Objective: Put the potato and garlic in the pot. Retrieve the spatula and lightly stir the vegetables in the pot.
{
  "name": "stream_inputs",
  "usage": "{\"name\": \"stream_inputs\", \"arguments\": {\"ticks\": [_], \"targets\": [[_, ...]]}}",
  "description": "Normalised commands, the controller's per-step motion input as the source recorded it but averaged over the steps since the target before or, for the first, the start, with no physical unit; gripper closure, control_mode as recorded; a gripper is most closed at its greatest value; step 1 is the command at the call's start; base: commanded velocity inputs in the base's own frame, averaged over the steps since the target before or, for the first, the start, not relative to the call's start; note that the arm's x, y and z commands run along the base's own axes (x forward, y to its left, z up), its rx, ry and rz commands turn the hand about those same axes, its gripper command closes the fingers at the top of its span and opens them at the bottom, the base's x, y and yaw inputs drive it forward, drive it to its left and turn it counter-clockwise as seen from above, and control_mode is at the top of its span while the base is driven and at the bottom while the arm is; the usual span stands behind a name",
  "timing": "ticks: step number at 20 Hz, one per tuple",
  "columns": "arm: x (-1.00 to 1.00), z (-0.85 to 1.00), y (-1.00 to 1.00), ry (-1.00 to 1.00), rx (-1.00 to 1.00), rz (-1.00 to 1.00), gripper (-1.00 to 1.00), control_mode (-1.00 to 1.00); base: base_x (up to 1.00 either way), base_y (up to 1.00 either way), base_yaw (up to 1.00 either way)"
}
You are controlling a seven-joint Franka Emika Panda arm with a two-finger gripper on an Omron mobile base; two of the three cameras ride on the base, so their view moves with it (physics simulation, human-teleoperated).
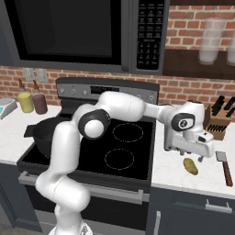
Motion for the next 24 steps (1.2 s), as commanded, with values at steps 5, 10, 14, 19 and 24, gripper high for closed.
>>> {"name": "stream_inputs", "arguments": {"ticks": [5,10,14,19,24], "targets": [[0.08,-0.31,0.09,0.04,0.0,0.44,-1.0,-1.0,0.0,0.0,0.0],[0.01,-0.45,0.0,-0.18,0.07,0.32,-1.0,-1.0,0.0,0.0,0.0],[0.16,-0.41,0.0,-0.14,0.11,0.25,-1.0,-1.0,0.0,0.0,0.0],[0.12,-0.25,0.0,0.01,0.0,0.12,-1.0,-1.0,0.0,0.0,0.0],[0.14,-0.25,0.0,0.02,0.0,0.08,-1.0,-1.0,0.0,0.0,0.0]]}}
